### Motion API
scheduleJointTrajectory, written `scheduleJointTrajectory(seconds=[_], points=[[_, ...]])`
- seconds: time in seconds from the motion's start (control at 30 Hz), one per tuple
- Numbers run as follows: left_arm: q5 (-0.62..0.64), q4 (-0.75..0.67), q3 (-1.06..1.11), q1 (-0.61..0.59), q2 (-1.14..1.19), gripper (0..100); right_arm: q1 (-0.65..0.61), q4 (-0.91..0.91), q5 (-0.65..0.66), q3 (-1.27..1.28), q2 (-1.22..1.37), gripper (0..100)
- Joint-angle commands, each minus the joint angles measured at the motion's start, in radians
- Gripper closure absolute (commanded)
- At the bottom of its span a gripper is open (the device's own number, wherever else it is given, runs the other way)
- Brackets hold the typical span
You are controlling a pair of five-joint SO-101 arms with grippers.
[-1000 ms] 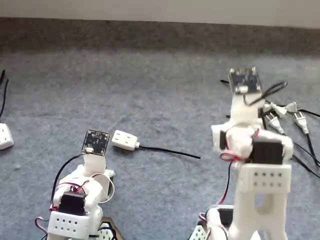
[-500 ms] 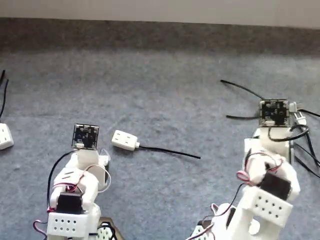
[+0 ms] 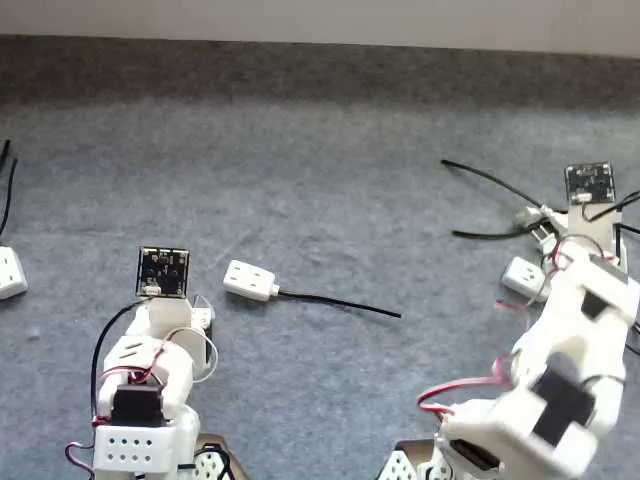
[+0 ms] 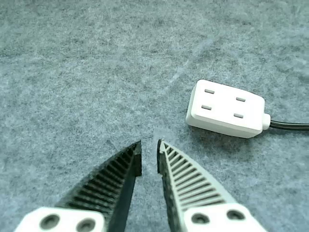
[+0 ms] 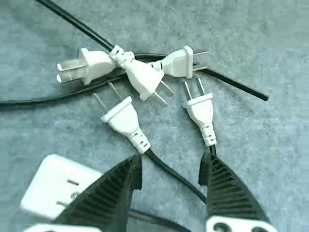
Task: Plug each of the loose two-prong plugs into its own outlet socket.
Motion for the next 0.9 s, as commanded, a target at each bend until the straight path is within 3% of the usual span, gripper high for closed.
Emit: scheduleJointTrajectory(seconds=[0.0, 0.2, 0.4, 0.6, 0.77, 0.87], points=[[0.003, -0.02, 0.018, -0.012, -0.002, 92, -0.01, -0.022, -0.011, -0.223, 0.214, 80.0], [0.003, -0.02, 0.018, -0.012, -0.002, 92, -0.058, -0.022, -0.017, -0.476, 0.355, 80.0], [0.003, -0.021, 0.018, -0.012, -0.002, 92, -0.163, -0.035, -0.009, -0.521, 0.452, 80.0], [0.003, -0.021, 0.018, -0.012, -0.002, 92, -0.179, -0.03, -0.008, -0.648, 0.631, 80.1], [0.003, -0.035, 0.018, -0.01, -0.002, 92, -0.173, -0.03, 0.135, -0.757, 0.797, 85.1], [0.003, -0.035, 0.018, -0.01, -0.002, 92, -0.153, -0.03, 0.138, -0.797, 0.796, 86.1]])
